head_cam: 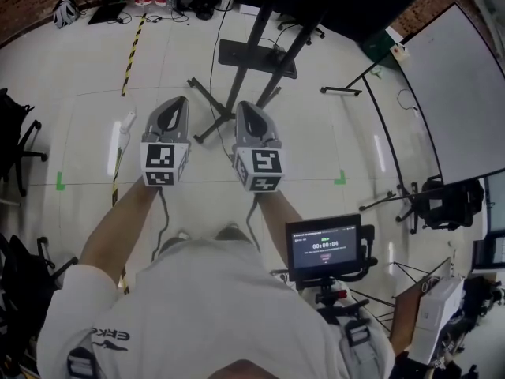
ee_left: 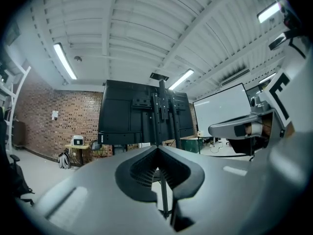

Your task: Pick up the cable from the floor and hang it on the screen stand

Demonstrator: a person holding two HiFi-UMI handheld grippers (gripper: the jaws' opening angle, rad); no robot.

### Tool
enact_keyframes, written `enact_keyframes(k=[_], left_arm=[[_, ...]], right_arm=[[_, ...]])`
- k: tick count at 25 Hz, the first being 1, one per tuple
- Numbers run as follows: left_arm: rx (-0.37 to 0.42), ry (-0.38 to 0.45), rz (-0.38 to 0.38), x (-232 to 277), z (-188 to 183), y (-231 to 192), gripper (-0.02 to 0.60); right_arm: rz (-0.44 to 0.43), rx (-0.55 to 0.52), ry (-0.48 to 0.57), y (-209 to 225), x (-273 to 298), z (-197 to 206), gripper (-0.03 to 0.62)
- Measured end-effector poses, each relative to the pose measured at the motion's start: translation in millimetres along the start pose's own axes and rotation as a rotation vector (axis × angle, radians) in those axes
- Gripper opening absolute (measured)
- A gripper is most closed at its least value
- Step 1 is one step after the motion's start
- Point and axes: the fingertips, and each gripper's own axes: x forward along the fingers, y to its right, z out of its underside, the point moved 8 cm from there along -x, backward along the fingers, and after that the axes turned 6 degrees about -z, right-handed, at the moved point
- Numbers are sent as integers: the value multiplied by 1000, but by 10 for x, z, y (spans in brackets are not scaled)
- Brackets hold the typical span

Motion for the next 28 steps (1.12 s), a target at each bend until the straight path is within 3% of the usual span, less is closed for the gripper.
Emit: enact_keyframes(k=[10,17,28], left_arm=[[18,-35,-8,907,272,-82,2],[74,-84,-30,1881,356,-34,2],[65,-229,-51,2771,1067,-11,2]], right_arm=[[-31,8,-15,556,851,196,15],[-58,29,-35,1313,1621,351,15],[-40,123,-219,1999,2274,1261,15]])
